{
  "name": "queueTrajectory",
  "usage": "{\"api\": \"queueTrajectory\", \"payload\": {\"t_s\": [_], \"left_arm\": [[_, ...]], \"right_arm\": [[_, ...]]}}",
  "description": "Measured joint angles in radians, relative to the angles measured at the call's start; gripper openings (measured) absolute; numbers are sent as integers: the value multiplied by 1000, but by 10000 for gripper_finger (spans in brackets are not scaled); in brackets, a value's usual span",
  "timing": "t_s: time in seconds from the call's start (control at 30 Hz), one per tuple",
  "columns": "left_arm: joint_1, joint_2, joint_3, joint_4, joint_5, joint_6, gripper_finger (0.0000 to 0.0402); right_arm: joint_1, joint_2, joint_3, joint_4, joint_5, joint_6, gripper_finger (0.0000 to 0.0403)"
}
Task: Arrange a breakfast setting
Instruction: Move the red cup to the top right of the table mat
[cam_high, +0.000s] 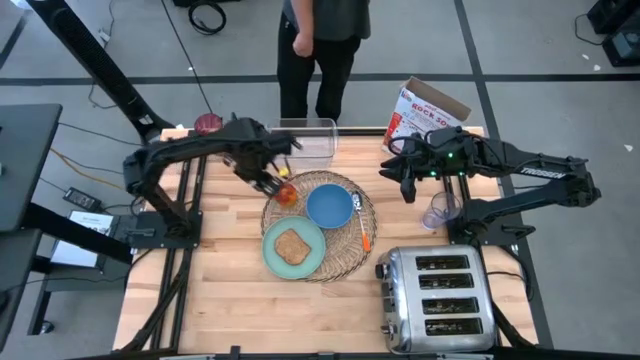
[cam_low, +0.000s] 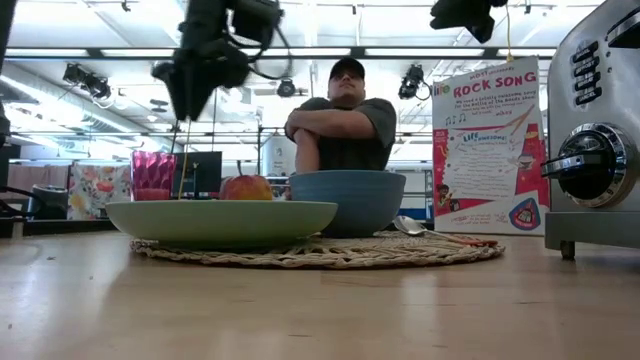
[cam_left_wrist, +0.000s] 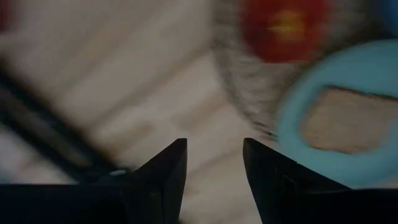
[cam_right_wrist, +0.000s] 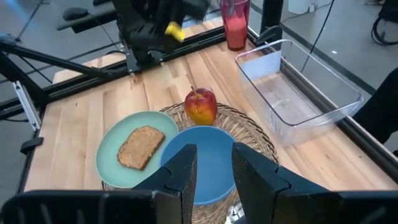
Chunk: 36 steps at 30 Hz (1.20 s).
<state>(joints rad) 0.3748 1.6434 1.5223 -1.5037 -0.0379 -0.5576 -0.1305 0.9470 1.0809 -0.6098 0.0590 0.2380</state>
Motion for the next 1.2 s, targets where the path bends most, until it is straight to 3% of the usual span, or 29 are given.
{"api": "queueTrajectory", "payload": {"t_s": [0.23, 0.4, 0.57, 1.03, 1.2], "left_arm": [[233, -110, 0, 36, -222, 24, 165], [462, -108, 0, 151, -259, 128, 165], [591, -62, -2, 201, -271, 186, 165], [690, 40, -132, 331, -214, 313, 164], [687, 41, -169, 359, -227, 368, 121]], "right_arm": [[27, 0, 0, 2, 28, -6, 110], [27, 0, 0, 3, 30, -4, 111], [18, 8, 0, 10, 34, 55, 120], [16, 69, -1, 70, 2, 98, 163], [16, 66, -1, 165, 0, 8, 168]]}}
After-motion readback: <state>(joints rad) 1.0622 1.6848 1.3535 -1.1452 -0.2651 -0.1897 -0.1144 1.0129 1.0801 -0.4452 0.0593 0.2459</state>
